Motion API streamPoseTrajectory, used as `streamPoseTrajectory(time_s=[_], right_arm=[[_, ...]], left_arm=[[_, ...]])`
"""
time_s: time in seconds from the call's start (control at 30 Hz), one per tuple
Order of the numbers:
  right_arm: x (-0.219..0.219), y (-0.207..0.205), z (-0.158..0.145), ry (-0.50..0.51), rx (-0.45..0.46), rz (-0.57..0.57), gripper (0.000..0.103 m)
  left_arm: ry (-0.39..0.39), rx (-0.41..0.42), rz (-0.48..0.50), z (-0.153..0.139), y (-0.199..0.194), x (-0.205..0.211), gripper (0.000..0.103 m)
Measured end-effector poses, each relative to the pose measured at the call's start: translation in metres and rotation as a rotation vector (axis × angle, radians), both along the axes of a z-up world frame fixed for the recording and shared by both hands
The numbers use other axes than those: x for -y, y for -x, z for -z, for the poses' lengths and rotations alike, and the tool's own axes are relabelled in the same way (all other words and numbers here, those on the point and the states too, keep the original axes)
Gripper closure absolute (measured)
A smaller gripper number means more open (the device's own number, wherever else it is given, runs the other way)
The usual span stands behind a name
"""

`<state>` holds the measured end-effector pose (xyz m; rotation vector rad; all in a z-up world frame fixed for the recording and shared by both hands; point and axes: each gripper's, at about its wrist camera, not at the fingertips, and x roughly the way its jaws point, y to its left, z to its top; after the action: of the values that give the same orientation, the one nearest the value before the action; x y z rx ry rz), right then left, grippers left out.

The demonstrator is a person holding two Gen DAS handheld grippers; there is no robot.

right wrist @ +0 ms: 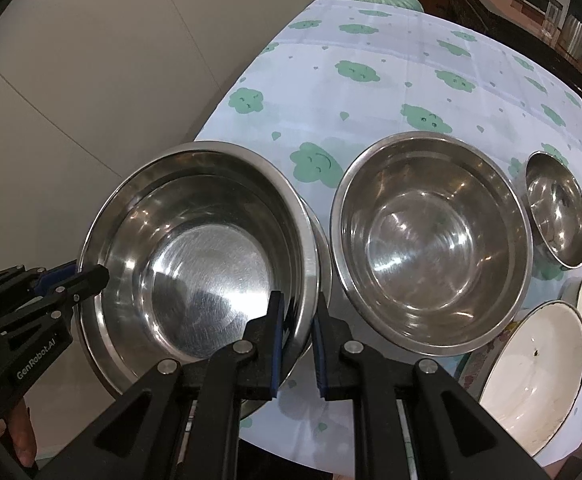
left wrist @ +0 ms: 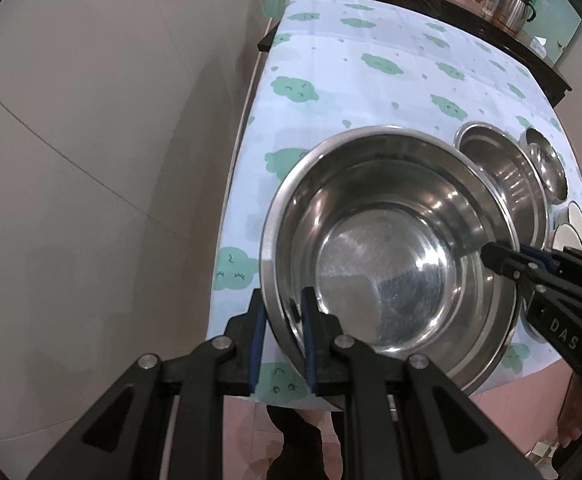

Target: Organize plates and bowls

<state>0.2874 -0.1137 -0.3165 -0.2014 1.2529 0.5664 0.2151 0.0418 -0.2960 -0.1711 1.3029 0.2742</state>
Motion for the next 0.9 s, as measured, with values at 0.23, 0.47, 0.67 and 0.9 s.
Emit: streamPoseTrajectory(time_s=[0.23,0.47,0.67,0.9], right_arm=[[-0.003,-0.001,0.008,0.012,-0.010,0.002,0.088],[-0.006,-0.003,0.012,0.014,-0.021,0.004,0.088],[-0.009,-0.003,0.015,0.020,-0.022,0.001,0.088],[-0.014,0.000,0.020,0.023,-0.025,-0.010,0.088]], left_arm=[[0.008,-0.020,0.003,0.011,-0.002,-0.002,0.089],[0.014,-0.025,0.005,0.015,-0.003,-0.004,0.089],[0.015,-0.032,0.003,0.018,-0.002,-0.005,0.089],[0.017,-0.042,-0.008,0.022,-0.001,-0.008,0.089]])
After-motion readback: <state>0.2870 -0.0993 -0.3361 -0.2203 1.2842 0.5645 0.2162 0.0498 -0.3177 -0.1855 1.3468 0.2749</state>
